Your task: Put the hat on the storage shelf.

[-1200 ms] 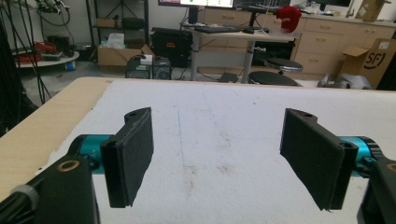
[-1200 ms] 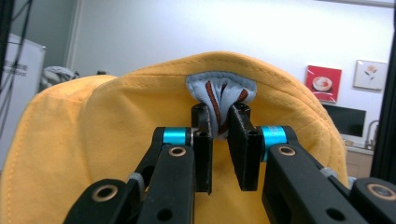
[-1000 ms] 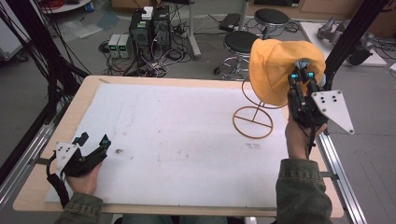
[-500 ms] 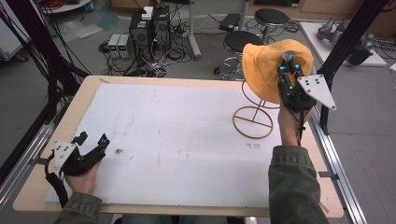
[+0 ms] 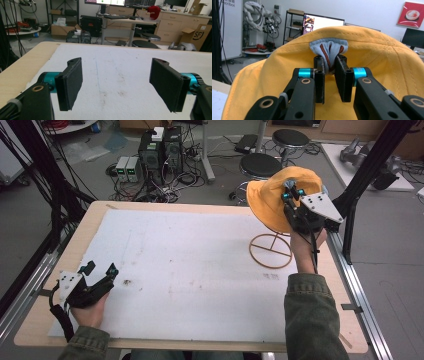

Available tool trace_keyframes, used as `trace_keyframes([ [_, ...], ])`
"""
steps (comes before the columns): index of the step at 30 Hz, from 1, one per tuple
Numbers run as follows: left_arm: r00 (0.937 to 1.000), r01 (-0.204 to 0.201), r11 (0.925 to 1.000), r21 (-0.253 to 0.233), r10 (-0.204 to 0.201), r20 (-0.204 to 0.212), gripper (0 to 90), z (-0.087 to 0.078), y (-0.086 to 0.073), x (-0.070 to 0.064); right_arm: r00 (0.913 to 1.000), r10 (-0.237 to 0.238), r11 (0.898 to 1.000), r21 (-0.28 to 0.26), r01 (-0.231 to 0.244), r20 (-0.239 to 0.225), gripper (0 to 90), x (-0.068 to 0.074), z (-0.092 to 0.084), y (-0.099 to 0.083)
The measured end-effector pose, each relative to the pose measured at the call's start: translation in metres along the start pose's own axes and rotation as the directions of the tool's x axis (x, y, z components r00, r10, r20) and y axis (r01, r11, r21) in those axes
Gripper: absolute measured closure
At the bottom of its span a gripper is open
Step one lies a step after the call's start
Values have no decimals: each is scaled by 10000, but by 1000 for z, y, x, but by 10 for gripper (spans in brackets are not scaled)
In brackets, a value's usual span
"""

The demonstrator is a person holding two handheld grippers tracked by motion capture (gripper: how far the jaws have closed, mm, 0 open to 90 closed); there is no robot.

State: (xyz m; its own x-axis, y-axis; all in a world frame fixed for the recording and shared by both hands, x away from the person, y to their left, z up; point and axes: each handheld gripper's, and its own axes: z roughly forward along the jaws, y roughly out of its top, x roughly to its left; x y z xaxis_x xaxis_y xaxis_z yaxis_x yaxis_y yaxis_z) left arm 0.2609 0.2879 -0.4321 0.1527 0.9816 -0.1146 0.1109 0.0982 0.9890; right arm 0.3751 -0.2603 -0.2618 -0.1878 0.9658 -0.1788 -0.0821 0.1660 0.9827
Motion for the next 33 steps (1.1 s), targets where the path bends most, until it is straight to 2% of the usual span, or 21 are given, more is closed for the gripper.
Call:
trace_keyframes([
  [6, 10000, 59, 10000, -16, -59, -23, 270, -1, 0, 2, 9998, 147, 9999, -11, -147, 115, 740, -1, -1, 1],
  [11, 10000, 39, 10000, 2, -39, -9, 270, -2, 0, 1, 9993, 375, 9993, 94, -374, -42, 556, -4, -3, 2],
  [14, 10000, 57, 10000, 12, -57, 12, 271, -1, 0, 0, 9988, 496, 9986, 174, -495, -13, 485, -5, -4, 2],
  [19, 10000, 82, 10000, -7, -82, 12, 272, -1, 0, 1, 9953, 958, 9954, -52, -958, 155, 394, -9, -11, 4],
  [27, 10000, 41, 10000, -40, -40, 25, 272, -2, 0, -1, 9910, 1326, 9910, -214, -1322, 157, 226, -18, -20, 5],
  [31, 10000, 30, 9999, -135, -29, 30, 272, -3, 1, -3, 9879, 1433, 9895, 98, -1441, 591, 146, -19, -23, 0],
  [33, 10000, 25, 9999, -102, -25, 32, 272, -3, 1, -3, 9864, 1509, 9882, 152, -1521, 652, 120, -20, -25, -2],
])
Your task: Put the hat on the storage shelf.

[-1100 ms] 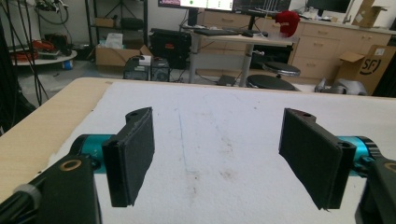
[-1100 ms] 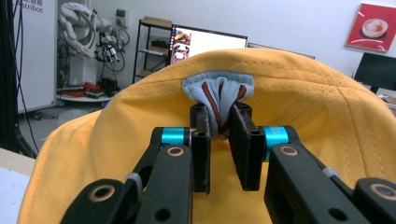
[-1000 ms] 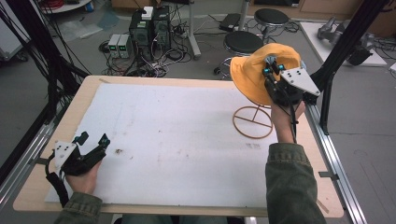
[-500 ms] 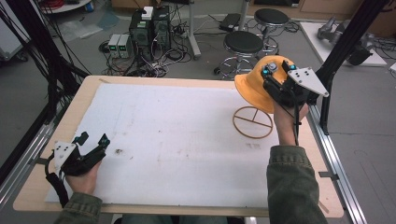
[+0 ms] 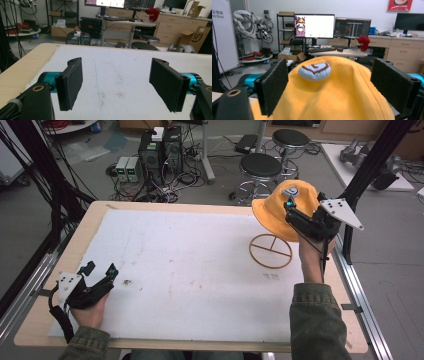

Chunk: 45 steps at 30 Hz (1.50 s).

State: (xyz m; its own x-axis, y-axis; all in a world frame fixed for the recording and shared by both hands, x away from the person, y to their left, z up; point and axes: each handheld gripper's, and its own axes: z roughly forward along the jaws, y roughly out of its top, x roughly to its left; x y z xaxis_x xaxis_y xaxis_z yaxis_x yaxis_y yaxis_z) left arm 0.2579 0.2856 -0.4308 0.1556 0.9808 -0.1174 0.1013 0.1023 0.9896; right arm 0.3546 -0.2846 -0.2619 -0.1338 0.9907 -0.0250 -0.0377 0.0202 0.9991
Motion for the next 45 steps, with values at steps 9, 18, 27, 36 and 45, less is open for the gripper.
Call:
trace_keyframes([
  [9, 10000, 49, 10000, -50, -49, -26, 267, -1, 0, -1, 9977, 429, 9990, 166, -421, -521, 119, 9, -16, -2],
  [18, 9999, 94, 10000, -9, -94, -54, 266, -6, -1, -1, 9962, 152, 9995, -254, -174, -855, 119, 26, -48, -11],
  [27, 9996, 247, 9997, -1, -247, -148, 265, -8, -1, 1, 9948, -326, 9984, -494, 279, -964, 120, 33, -81, -25],
  [36, 9991, 333, 9994, 23, -333, -254, 260, -8, -2, 4, 9983, 40, 10000, -41, -42, -575, 120, 24, -101, -55],
  [45, 9982, 370, 9993, -69, -373, -462, 260, -12, 1, 8, 9988, 448, 9990, 81, -446, -184, 120, 22, -114, -80],
])
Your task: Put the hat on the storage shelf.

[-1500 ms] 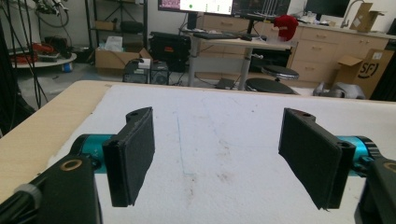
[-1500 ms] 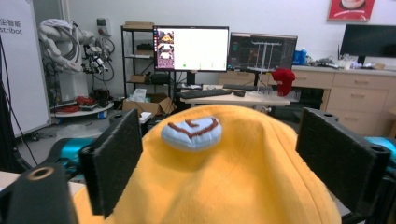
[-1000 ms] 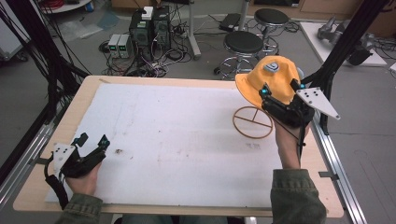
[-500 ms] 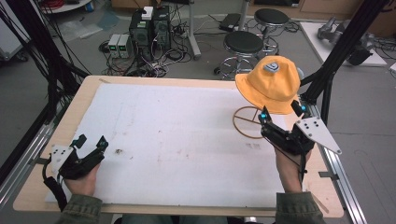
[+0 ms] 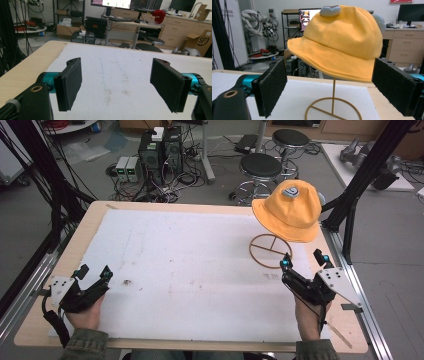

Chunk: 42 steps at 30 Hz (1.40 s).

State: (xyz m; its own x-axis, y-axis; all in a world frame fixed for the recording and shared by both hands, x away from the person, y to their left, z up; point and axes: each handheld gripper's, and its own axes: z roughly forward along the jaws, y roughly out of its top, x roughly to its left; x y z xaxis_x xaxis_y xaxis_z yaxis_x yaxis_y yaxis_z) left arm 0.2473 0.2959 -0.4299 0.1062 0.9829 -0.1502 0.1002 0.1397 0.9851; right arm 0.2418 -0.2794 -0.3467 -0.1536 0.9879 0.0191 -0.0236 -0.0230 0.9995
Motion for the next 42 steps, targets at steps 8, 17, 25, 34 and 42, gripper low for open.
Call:
trace_keyframes([
  [8, 9998, 79, 9999, 115, -80, 155, 248, 0, 1, 6, 9971, 507, 9987, 130, -500, -564, 116, -5, -6, -29],
  [17, 9998, 101, 9993, 365, -108, 190, 242, 2, -1, 10, 9986, 357, 9965, 767, -326, -394, 116, -2, 0, -55],
  [25, 9996, 181, 9984, 532, -192, 200, 241, 4, -2, 12, 10000, -32, 9908, 1352, 32, -6, 116, -5, 11, -77],
  [34, 9993, 347, 9977, 580, -356, 148, 241, 5, -4, 13, 9984, -514, 9878, 1484, 475, 228, 116, 1, 14, -80],
  [42, 9992, 316, 9976, 614, -329, 214, 242, 5, -4, 12, 9997, -95, 9876, 1567, 57, 234, 116, 1, 14, -83],
])
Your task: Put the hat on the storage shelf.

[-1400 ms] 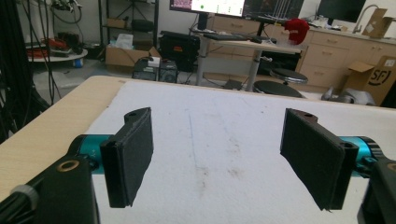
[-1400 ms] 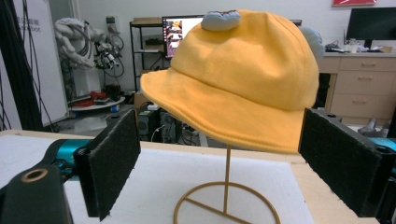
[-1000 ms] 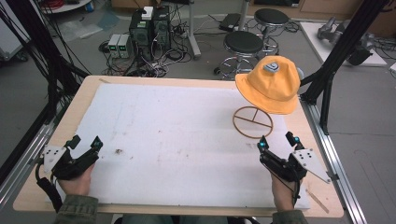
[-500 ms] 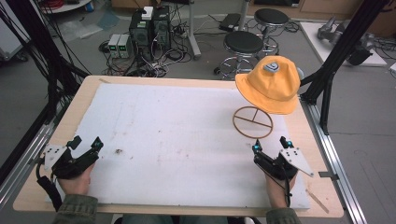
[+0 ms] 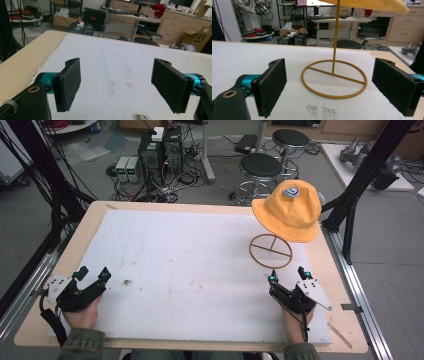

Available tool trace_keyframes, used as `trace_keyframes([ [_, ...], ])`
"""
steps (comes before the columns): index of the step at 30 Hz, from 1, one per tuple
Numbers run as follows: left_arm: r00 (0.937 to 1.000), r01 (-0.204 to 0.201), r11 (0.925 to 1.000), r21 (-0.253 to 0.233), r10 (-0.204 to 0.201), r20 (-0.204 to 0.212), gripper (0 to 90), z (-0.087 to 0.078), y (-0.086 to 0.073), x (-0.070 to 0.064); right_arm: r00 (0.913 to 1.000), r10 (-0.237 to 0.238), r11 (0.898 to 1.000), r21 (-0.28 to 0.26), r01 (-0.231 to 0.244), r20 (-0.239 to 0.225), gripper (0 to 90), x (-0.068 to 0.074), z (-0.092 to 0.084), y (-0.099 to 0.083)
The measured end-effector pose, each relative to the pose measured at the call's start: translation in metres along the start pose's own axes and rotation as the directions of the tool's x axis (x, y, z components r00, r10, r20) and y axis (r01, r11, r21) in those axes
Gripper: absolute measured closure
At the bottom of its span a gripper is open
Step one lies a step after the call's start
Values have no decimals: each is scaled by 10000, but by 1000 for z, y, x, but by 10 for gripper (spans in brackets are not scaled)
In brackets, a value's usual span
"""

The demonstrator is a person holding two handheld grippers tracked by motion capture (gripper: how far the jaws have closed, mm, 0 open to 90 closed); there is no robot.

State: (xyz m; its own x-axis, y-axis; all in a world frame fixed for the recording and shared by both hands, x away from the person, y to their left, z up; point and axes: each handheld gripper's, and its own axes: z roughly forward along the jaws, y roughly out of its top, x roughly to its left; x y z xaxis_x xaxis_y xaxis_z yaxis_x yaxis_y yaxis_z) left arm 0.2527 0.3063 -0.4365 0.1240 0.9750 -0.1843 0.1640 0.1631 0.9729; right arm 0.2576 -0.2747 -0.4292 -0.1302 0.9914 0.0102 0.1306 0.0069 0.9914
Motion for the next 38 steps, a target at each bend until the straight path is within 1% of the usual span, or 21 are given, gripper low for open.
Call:
trace_keyframes([
  [1, 10000, -2, 10000, -7, 2, 1, 242, 0, 0, 0, 10000, -45, 10000, -52, 45, 4, 116, -1, 0, 0],
  [4, 10000, 2, 10000, 29, -2, 20, 242, 0, 0, 0, 10000, 35, 9999, -106, -35, -13, 116, -1, 0, 1],
  [6, 10000, 3, 10000, 24, -3, 33, 243, -1, 0, -1, 10000, -21, 9999, -102, 20, -32, 116, 0, -1, 1],
  [12, 10000, 3, 10000, 5, -3, 75, 243, -1, 0, -2, 9999, 62, 9998, -192, -64, -107, 116, 1, -3, 2],
  [15, 10000, 31, 10000, 3, -31, 53, 243, 0, 0, -1, 9999, -9, 9998, -182, 7, -157, 116, 1, -2, 1],
  [20, 9999, 101, 9999, -18, -101, 51, 243, -1, 0, 0, 9994, 166, 9996, -207, -173, -310, 116, 1, -3, 1],
  [23, 9997, 191, 9998, -86, -189, 172, 243, -1, 0, 1, 9992, 124, 9997, -198, -132, -390, 116, 1, -4, 0],
  [25, 9994, 230, 9996, -186, -225, 256, 243, -1, 1, 0, 9993, -43, 9998, -203, 36, -375, 116, 1, -4, 0],
  [28, 9992, 259, 9995, -166, -254, 294, 243, 0, 0, 1, 9992, -120, 9999, -60, 118, -377, 116, 2, -4, -1],
  [32, 9995, 219, 9996, -184, -215, 213, 243, 1, 0, 0, 9979, -608, 9981, 118, 610, -221, 116, 2, -3, -3],
  [33, 9995, 222, 9996, -177, -219, 213, 243, 1, 0, 0, 9979, -607, 9981, 126, 610, -202, 116, 2, -3, -3],
  [34, 9995, 222, 9996, -163, -218, 212, 243, 1, 0, 1, 9987, -482, 9987, 162, 485, -185, 116, 2, -3, -3],
  [35, 9996, 223, 9996, -155, -220, 200, 243, 1, 0, 1, 9986, -506, 9987, 102, 508, -167, 116, 1, -3, -2],
  [36, 9996, 232, 9996, -144, -229, 191, 243, 1, 0, 1, 9990, -428, 9990, 79, 429, -153, 116, 1, -4, -2],
  [38, 9995, 259, 9995, -158, -256, 182, 241, 1, 0, 3, 9990, -449, 9990, 9, 449, -64, 116, -1, -5, 0],
])
